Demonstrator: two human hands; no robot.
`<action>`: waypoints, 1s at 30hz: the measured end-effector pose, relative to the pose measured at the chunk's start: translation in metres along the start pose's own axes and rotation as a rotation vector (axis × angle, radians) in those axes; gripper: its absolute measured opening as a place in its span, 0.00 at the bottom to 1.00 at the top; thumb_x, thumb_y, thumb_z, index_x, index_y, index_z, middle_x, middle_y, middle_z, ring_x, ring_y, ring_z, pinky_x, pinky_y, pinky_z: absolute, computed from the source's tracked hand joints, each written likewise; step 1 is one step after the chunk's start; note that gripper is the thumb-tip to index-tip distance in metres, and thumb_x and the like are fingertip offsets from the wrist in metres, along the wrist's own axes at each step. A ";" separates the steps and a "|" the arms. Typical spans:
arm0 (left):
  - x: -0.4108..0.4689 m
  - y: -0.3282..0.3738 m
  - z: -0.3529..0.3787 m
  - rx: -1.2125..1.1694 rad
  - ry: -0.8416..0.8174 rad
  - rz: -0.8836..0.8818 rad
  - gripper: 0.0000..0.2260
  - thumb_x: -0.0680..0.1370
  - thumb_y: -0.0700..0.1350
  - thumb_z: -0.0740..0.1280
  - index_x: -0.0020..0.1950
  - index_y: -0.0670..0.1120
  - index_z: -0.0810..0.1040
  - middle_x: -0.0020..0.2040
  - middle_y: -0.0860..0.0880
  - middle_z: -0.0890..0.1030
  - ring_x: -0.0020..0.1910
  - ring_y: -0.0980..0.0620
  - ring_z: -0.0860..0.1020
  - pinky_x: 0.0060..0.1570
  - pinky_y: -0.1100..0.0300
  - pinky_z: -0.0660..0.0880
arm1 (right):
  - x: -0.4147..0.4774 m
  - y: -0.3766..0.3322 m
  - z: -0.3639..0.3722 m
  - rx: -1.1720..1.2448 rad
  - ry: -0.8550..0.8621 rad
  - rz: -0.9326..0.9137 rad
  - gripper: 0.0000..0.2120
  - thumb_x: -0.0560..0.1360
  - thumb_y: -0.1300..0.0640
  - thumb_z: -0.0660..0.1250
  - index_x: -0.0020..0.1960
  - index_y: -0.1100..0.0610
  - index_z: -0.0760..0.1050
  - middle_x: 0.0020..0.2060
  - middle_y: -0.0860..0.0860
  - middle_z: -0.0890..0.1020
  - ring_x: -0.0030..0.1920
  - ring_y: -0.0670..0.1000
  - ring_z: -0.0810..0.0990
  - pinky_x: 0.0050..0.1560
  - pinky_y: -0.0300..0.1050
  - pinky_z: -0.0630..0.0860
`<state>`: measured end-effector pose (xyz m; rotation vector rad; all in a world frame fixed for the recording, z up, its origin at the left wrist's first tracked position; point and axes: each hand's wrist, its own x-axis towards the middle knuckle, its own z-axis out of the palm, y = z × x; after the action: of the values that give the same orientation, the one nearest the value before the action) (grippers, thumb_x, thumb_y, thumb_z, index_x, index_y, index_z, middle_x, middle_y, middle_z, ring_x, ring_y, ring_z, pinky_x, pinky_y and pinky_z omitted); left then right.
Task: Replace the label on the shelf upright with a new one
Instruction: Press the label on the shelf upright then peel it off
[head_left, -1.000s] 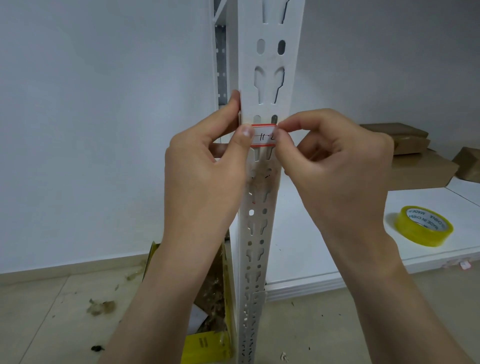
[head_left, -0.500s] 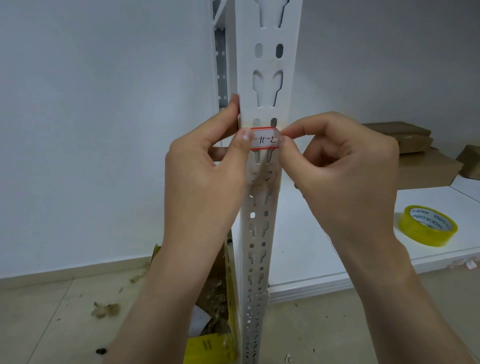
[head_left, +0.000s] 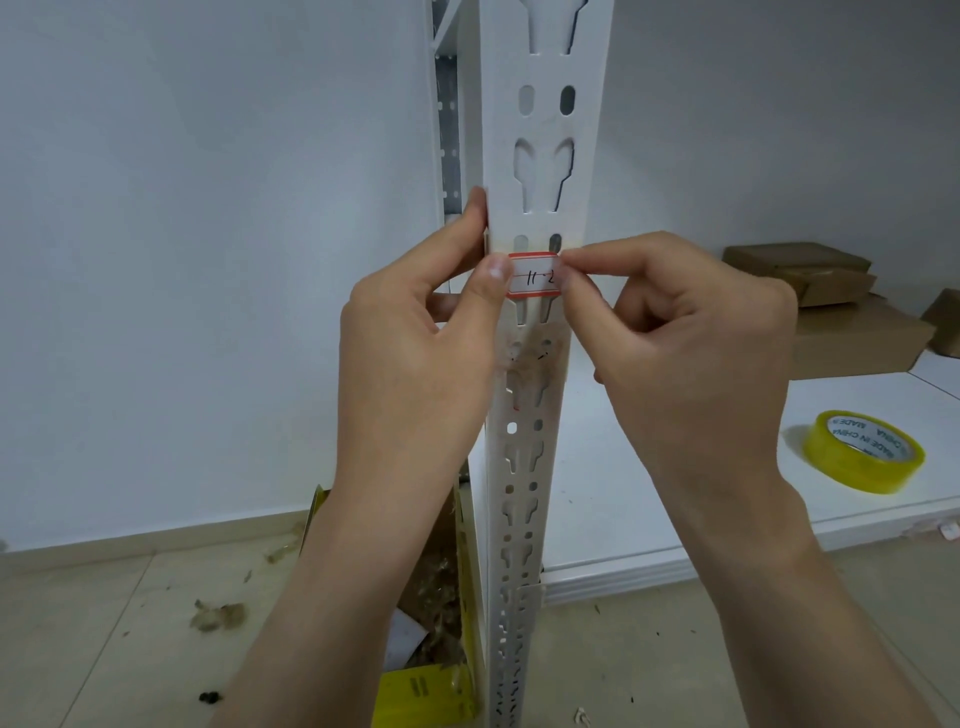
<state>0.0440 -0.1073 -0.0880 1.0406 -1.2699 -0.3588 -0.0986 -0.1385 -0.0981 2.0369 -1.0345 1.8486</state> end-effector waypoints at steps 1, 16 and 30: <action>0.000 0.000 0.000 -0.003 -0.001 -0.002 0.18 0.83 0.43 0.67 0.73 0.56 0.77 0.64 0.63 0.83 0.47 0.67 0.83 0.51 0.64 0.84 | 0.000 -0.001 0.000 -0.005 -0.004 0.009 0.05 0.79 0.54 0.73 0.50 0.55 0.85 0.24 0.48 0.76 0.24 0.50 0.77 0.31 0.46 0.76; 0.000 0.000 -0.001 0.012 -0.018 0.010 0.19 0.83 0.44 0.67 0.74 0.55 0.76 0.64 0.61 0.84 0.49 0.64 0.85 0.53 0.62 0.84 | 0.001 -0.007 0.002 0.003 -0.054 0.066 0.05 0.80 0.53 0.70 0.48 0.53 0.83 0.22 0.42 0.69 0.22 0.47 0.68 0.29 0.43 0.71; 0.000 -0.002 0.000 0.006 -0.014 0.024 0.18 0.84 0.44 0.66 0.74 0.55 0.77 0.65 0.63 0.82 0.54 0.70 0.82 0.54 0.64 0.83 | -0.007 0.006 0.002 -0.015 0.068 -0.067 0.10 0.79 0.53 0.75 0.56 0.58 0.86 0.26 0.46 0.76 0.24 0.48 0.70 0.29 0.45 0.74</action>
<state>0.0445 -0.1080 -0.0895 1.0288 -1.2961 -0.3448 -0.1010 -0.1418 -0.1067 1.9615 -0.9484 1.8572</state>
